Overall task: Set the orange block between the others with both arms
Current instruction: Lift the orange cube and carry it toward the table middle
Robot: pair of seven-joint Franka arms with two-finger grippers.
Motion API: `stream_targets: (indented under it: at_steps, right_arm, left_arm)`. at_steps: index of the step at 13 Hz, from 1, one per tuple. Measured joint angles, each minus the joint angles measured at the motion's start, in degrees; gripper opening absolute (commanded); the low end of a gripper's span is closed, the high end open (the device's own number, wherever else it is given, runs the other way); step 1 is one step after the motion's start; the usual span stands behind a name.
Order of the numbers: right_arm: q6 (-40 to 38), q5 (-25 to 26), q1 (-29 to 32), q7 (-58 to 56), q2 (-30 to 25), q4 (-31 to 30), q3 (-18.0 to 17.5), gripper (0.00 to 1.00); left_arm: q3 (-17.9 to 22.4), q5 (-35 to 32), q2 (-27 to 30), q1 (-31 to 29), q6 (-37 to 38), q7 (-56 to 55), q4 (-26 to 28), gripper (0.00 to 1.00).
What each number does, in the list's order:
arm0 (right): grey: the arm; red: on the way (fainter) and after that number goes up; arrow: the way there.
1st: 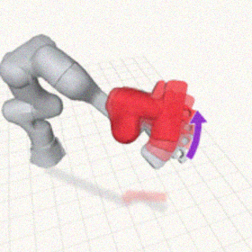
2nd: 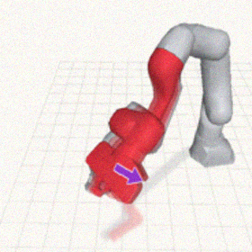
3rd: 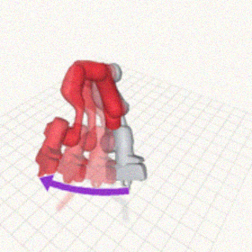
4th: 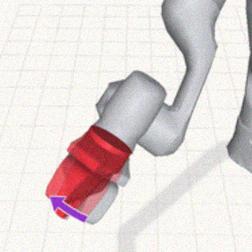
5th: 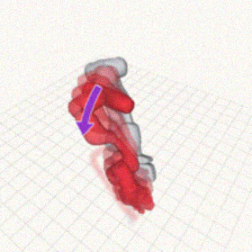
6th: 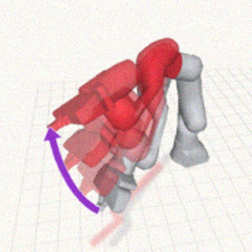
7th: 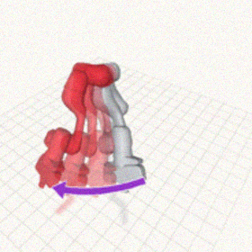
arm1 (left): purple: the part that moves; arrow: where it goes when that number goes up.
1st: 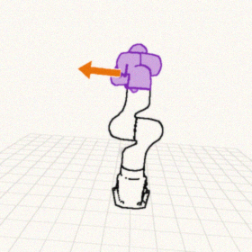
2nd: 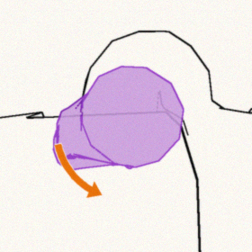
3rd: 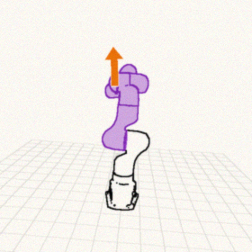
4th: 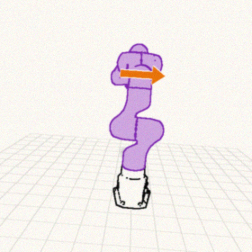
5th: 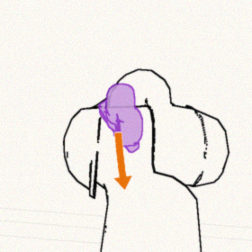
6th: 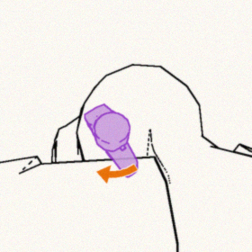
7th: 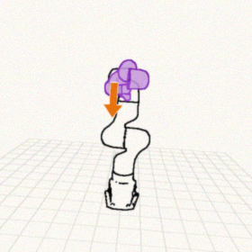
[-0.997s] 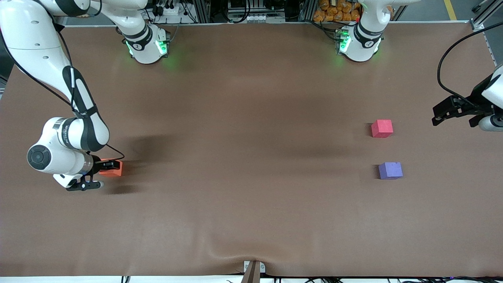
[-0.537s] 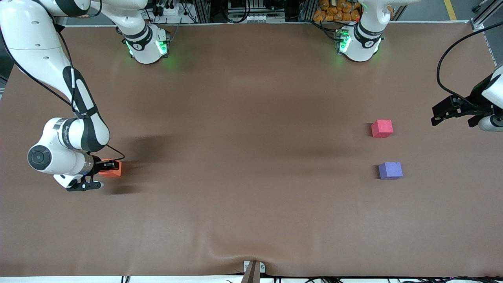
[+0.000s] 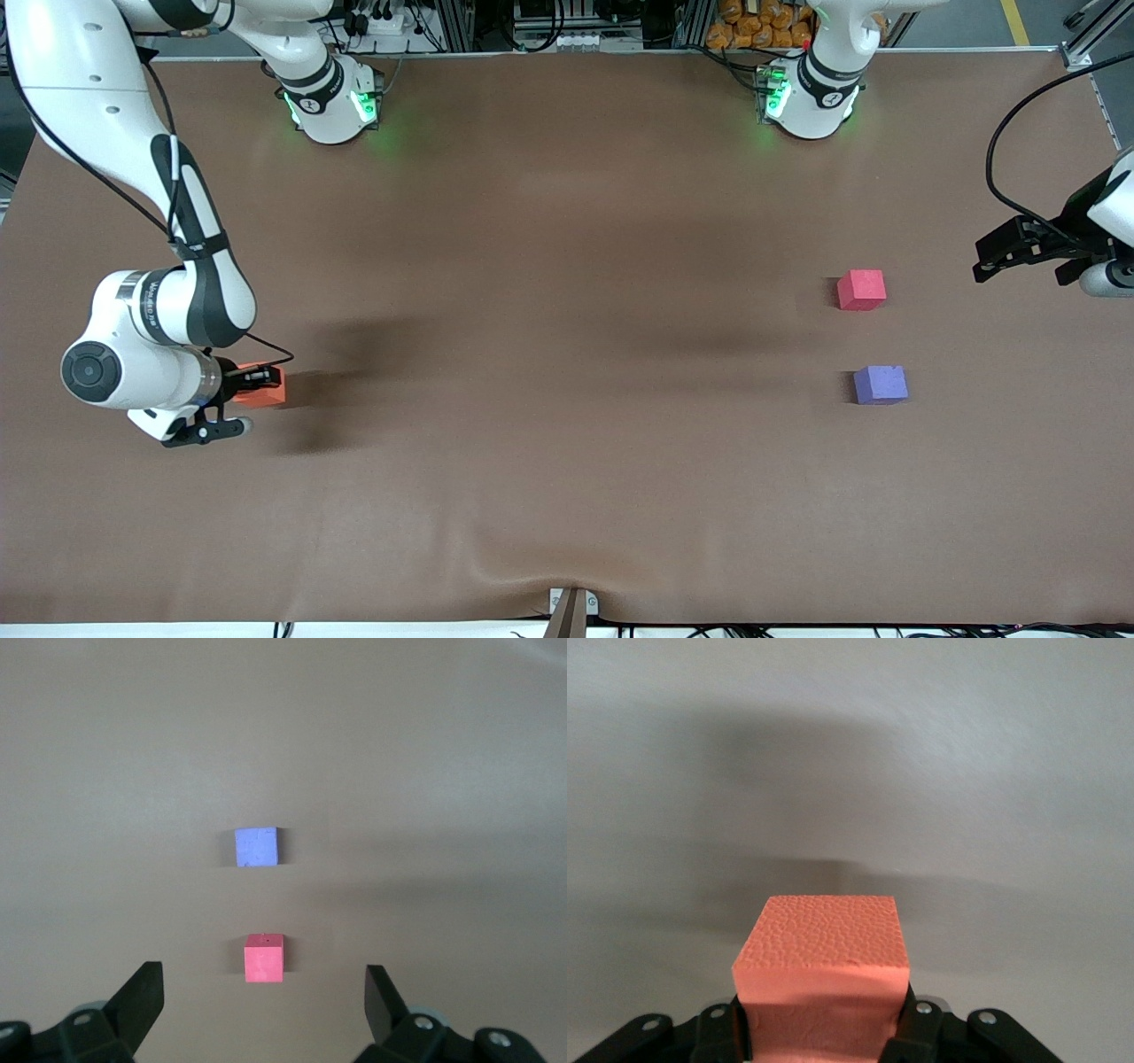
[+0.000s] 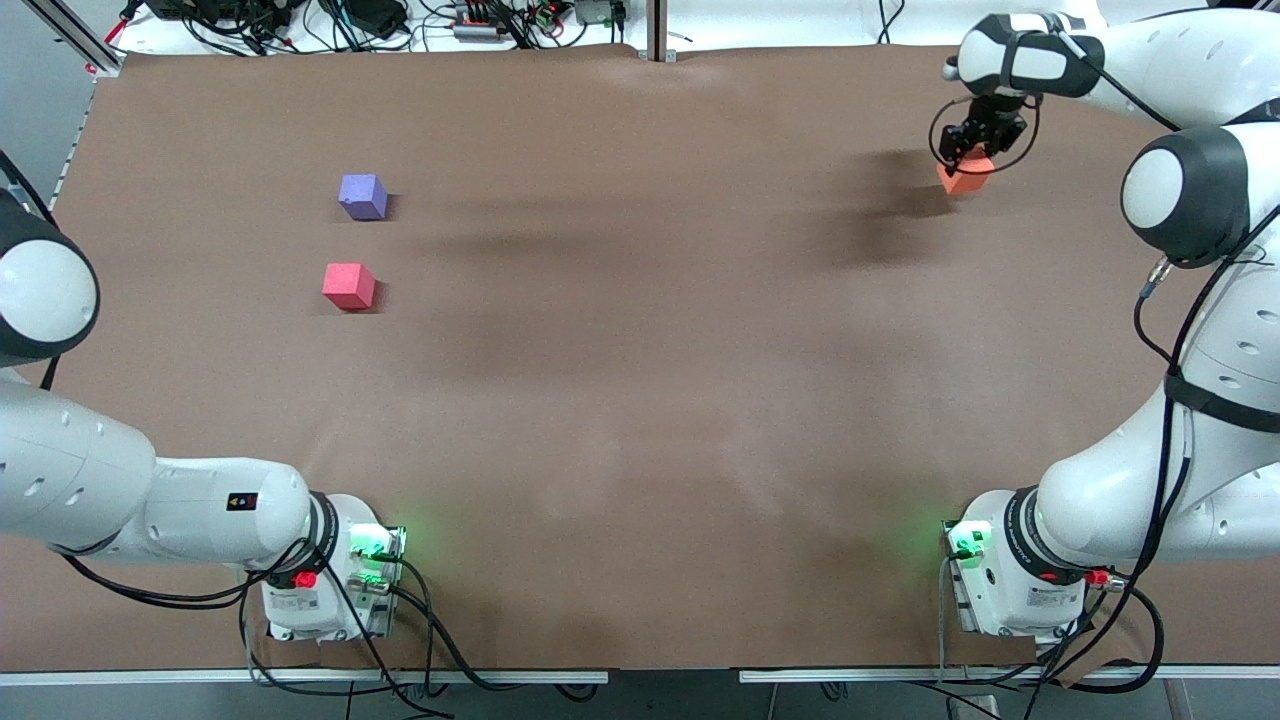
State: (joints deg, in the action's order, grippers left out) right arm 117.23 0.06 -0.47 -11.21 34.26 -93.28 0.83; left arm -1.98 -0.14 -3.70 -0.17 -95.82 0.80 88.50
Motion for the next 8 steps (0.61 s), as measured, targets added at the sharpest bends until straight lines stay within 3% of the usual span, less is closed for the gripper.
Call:
stream_targets:
  at_steps: [4,8]
  right_arm:
    - [-0.7,-4.0,-3.8,0.2,0.0,0.8,-0.2,0.00]
    - [-1.0,-4.7,-8.3,2.0,-0.1,2.4,-0.4,0.00]
  left_arm:
    - [0.0,0.0,-0.3,0.0,0.1,0.0,0.0,1.00]
    - [0.0,0.0,-0.7,-0.1,0.1,0.0,0.0,1.00]
